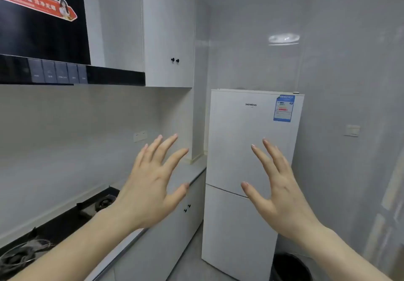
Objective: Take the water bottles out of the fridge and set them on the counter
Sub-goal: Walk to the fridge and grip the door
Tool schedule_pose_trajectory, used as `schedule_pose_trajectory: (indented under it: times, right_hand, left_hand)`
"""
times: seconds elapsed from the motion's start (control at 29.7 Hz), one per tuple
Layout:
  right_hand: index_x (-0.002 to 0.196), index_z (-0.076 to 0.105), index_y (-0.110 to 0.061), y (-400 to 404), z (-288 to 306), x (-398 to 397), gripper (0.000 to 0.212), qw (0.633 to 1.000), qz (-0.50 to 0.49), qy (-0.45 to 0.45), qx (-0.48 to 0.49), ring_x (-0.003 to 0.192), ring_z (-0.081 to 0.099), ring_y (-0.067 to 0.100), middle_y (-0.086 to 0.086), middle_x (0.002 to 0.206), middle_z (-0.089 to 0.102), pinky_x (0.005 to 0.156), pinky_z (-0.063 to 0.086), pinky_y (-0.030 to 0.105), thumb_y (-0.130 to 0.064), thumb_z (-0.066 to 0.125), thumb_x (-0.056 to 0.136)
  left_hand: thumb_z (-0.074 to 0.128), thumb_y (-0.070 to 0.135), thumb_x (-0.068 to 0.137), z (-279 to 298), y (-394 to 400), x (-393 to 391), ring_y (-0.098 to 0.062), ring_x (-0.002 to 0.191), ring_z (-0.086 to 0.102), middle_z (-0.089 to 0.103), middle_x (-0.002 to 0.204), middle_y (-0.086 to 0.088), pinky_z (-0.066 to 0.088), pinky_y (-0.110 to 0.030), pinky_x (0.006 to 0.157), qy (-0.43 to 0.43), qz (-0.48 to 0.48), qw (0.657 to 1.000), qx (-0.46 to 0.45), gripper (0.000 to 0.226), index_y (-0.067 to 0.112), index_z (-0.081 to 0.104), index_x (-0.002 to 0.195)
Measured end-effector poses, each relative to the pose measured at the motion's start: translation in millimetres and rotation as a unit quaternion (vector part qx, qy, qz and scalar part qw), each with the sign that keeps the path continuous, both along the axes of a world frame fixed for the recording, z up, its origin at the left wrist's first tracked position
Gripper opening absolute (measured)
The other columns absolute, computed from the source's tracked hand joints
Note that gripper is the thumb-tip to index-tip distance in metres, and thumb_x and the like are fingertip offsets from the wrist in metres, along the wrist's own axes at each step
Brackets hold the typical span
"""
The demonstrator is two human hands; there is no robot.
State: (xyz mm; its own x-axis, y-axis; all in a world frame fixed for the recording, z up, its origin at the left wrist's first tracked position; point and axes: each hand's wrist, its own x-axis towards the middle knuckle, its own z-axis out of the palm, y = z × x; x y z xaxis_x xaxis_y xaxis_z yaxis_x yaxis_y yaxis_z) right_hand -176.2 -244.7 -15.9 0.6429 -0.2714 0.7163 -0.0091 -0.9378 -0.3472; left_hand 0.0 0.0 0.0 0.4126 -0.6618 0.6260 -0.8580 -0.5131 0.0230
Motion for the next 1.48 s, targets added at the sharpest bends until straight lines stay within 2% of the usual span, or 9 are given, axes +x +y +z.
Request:
schedule_pose_trajectory:
  times: [0.27, 0.67, 0.84, 1.08, 1.28, 1.48]
  right_hand:
    - [0.159, 0.012, -0.053, -66, -39, 31, 0.079, 0.996, -0.009, 0.085, 0.032, 0.156, -0.009, -0.005, -0.036, 0.165, -0.008, 0.123, 0.013, 0.032, -0.053, 0.06, 0.096]
    - [0.159, 0.017, -0.051, -155, -56, 111, 0.076, 0.991, 0.022, 0.116, 0.067, 0.156, 0.0, -0.005, -0.038, 0.165, -0.006, 0.123, 0.017, 0.03, -0.054, 0.06, 0.097]
    - [0.159, 0.017, -0.052, -175, -57, 143, 0.076, 0.989, 0.024, 0.125, 0.078, 0.155, 0.001, -0.007, -0.038, 0.164, -0.005, 0.121, 0.018, 0.028, -0.053, 0.061, 0.097]
    - [0.157, 0.018, -0.054, -188, -60, 221, 0.076, 0.989, -0.005, 0.109, 0.094, 0.153, 0.003, -0.011, -0.039, 0.164, -0.002, 0.119, 0.017, 0.025, -0.049, 0.064, 0.097]
    - [0.156, 0.018, -0.056, -182, -61, 303, 0.076, 0.988, -0.037, 0.095, 0.113, 0.149, 0.003, -0.016, -0.042, 0.161, -0.004, 0.118, 0.021, 0.026, -0.051, 0.065, 0.096]
    - [0.155, 0.021, -0.056, -190, -60, 338, 0.075, 0.986, -0.075, 0.09, 0.123, 0.151, 0.004, -0.013, -0.042, 0.162, -0.003, 0.119, 0.02, 0.027, -0.05, 0.065, 0.095]
  left_hand:
    - [0.042, 0.06, 0.093, -37, -66, 44, -0.016, 0.158, -0.003, 0.002, 0.169, 0.013, 0.008, -0.045, 0.128, 0.047, -0.014, 0.999, 0.017, 0.068, 0.042, 0.023, 0.156]
    - [0.036, 0.065, 0.092, -56, -152, 112, -0.015, 0.158, -0.001, 0.004, 0.169, 0.014, 0.014, -0.044, 0.128, 0.095, -0.006, 0.995, 0.025, 0.067, 0.041, 0.028, 0.154]
    - [0.037, 0.065, 0.092, -61, -173, 149, -0.012, 0.157, -0.005, -0.001, 0.168, 0.017, 0.009, -0.04, 0.128, 0.104, -0.007, 0.994, 0.029, 0.067, 0.043, 0.024, 0.155]
    - [0.049, 0.058, 0.095, -64, -200, 239, -0.012, 0.154, 0.008, 0.005, 0.167, 0.018, 0.011, -0.035, 0.125, 0.105, -0.055, 0.993, 0.016, 0.064, 0.042, 0.028, 0.153]
    - [0.047, 0.06, 0.094, -75, -203, 333, -0.002, 0.152, 0.004, -0.001, 0.164, 0.027, 0.013, -0.031, 0.124, 0.132, -0.084, 0.987, 0.027, 0.066, 0.047, 0.023, 0.154]
    - [0.049, 0.06, 0.093, -79, -226, 398, -0.005, 0.152, 0.01, 0.003, 0.165, 0.025, 0.017, -0.031, 0.123, 0.15, -0.109, 0.982, 0.024, 0.066, 0.047, 0.023, 0.152]
